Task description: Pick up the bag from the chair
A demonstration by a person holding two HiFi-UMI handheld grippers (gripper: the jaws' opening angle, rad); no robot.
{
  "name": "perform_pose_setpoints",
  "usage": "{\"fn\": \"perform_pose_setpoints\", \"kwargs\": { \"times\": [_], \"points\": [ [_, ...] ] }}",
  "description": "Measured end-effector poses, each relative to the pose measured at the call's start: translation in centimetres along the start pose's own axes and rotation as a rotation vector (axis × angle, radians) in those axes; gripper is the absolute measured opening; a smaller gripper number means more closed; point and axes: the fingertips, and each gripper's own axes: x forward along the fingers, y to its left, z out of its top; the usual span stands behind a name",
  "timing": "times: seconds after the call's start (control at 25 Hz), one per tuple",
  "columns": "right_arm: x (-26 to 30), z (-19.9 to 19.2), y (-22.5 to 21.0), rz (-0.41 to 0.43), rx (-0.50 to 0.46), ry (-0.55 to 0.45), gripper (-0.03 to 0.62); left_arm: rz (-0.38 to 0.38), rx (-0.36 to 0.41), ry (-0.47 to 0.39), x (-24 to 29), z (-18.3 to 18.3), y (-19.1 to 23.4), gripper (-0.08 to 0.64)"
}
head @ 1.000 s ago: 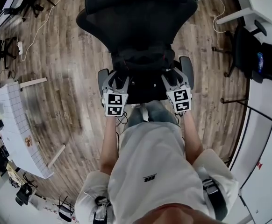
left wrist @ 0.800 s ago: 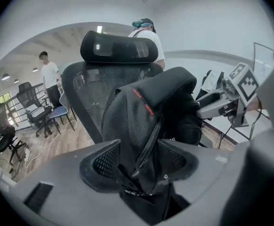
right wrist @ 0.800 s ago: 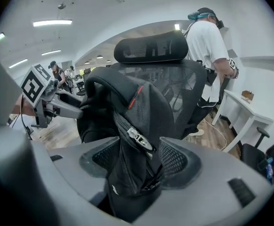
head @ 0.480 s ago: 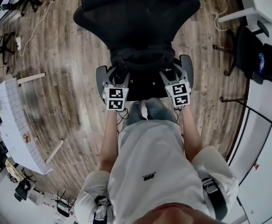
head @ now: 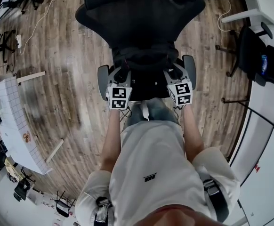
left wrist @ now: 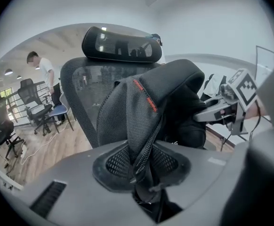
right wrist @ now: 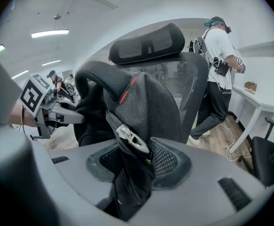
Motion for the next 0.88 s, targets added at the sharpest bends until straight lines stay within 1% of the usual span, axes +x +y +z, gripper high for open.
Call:
{"fn": "perform_pose_setpoints", "kwargs": {
  "times": [0.12,0.32,0.72,0.88],
  "points": [
    [0.1,0.2,0.4,0.01,0.017,-0.008,0.109,-0.007,-0.011,0.0,0.1,0.0,0.1,0.076],
    [0.0,0.3,1.0,-0.002,0.04,-0.023,0.083,-0.007,-0.035,-0.011,-0.1,0.1,0.1,0.041],
    [-0.8,0.7,1.7,-0.008,0.065,0.001,0.058,0.016,-0.046,-0.021,-0.7,0.3,0.0,0.023],
    [-1.5,1.0,1.8,-0.017,0.088,0.003,0.057,0.008,-0.054,-0.024,-1.1,0.7,-0.1,0.021]
  ]
}}
